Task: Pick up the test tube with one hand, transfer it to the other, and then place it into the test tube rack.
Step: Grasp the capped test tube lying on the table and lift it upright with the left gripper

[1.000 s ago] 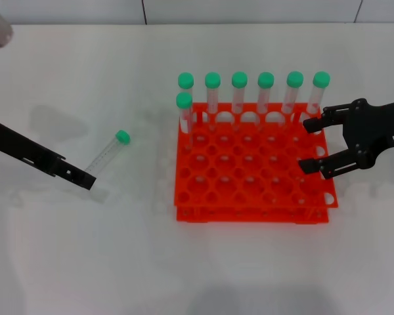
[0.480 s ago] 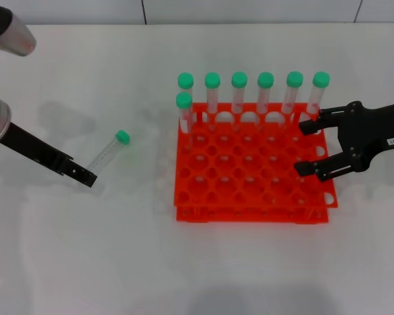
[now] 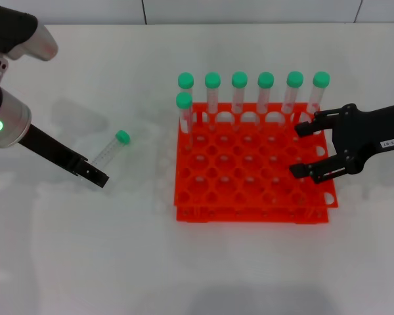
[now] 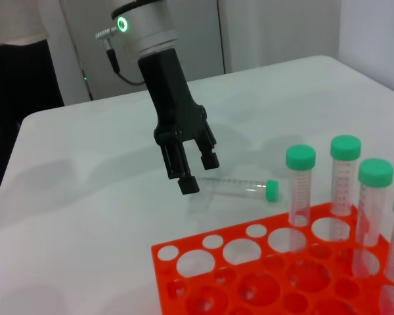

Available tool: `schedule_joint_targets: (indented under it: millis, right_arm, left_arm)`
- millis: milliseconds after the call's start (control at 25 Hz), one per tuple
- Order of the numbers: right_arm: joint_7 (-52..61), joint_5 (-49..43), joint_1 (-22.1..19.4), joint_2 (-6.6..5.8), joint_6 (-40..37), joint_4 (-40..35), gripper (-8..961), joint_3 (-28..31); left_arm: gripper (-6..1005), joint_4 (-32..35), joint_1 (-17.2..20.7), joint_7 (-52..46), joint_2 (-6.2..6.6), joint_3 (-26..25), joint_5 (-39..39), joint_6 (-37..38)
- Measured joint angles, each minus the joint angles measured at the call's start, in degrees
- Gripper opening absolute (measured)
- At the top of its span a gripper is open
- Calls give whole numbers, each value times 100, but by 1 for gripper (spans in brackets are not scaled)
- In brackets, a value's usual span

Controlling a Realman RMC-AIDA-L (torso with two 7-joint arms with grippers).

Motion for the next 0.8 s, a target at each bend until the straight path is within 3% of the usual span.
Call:
schedule_joint_targets:
  millis: [160,600,720,800]
  right_arm:
    - [0,-52,-3,19,4,0,844,-1]
    - [1,-64,-9,18,11,-7,844,8]
    - [1,-65,-9,18,11,-10,844,8]
    - [1,-69,-7,18,10,-14,843,8]
  left_arm:
    - [876,-49,-47,-11,-8,2,-3,-12]
    - [749,-98,-117,-39,-30,5,-5,-68]
    - [523,-223,-163,-40,-29,5,3,-76]
    - [501,-280,-182,-41,-29,5,12,-81]
